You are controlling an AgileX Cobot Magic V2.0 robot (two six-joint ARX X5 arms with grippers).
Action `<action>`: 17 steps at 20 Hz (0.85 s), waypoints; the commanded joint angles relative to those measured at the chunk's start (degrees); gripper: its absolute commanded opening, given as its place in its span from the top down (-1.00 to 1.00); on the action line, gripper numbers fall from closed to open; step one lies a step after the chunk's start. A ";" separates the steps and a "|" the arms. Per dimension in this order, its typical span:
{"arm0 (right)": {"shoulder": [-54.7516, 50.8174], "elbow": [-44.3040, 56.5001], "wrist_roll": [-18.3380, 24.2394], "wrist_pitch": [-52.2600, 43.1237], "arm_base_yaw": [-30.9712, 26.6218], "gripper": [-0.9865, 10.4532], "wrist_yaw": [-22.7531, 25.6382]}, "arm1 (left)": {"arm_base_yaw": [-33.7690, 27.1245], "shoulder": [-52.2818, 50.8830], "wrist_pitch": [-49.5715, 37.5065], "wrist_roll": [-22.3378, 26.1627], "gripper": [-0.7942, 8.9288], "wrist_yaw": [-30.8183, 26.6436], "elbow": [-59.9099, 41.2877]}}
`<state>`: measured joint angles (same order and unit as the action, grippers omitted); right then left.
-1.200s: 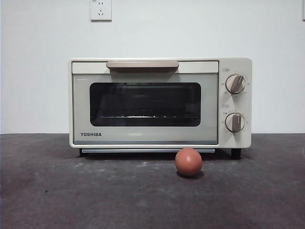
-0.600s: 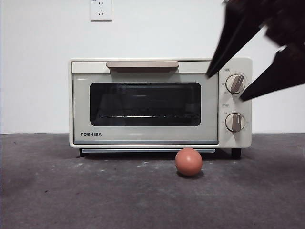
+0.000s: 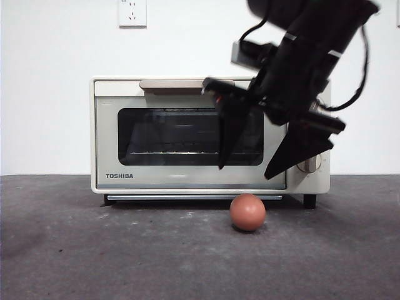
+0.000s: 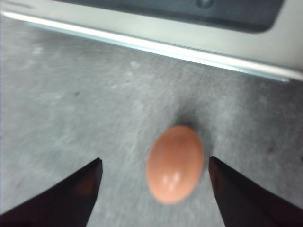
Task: Eggoven
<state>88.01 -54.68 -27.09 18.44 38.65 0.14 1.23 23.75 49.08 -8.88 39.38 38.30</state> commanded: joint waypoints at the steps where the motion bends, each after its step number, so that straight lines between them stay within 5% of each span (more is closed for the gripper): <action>1: 3.89 -2.40 -0.57 0.00 0.61 0.20 1.55 | 0.52 0.35 -0.68 0.94 0.82 0.28 1.27; 12: 11.76 -3.30 -0.66 -0.55 0.59 0.20 3.45 | 1.73 0.35 -1.09 1.36 0.82 0.22 1.27; 17: 11.76 -3.30 -0.66 -1.22 0.59 0.35 3.78 | 1.84 0.35 -1.09 1.38 0.82 0.22 1.27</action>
<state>98.67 -56.86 -27.14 17.61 38.68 3.62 2.92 23.79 48.51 -8.27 39.38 38.30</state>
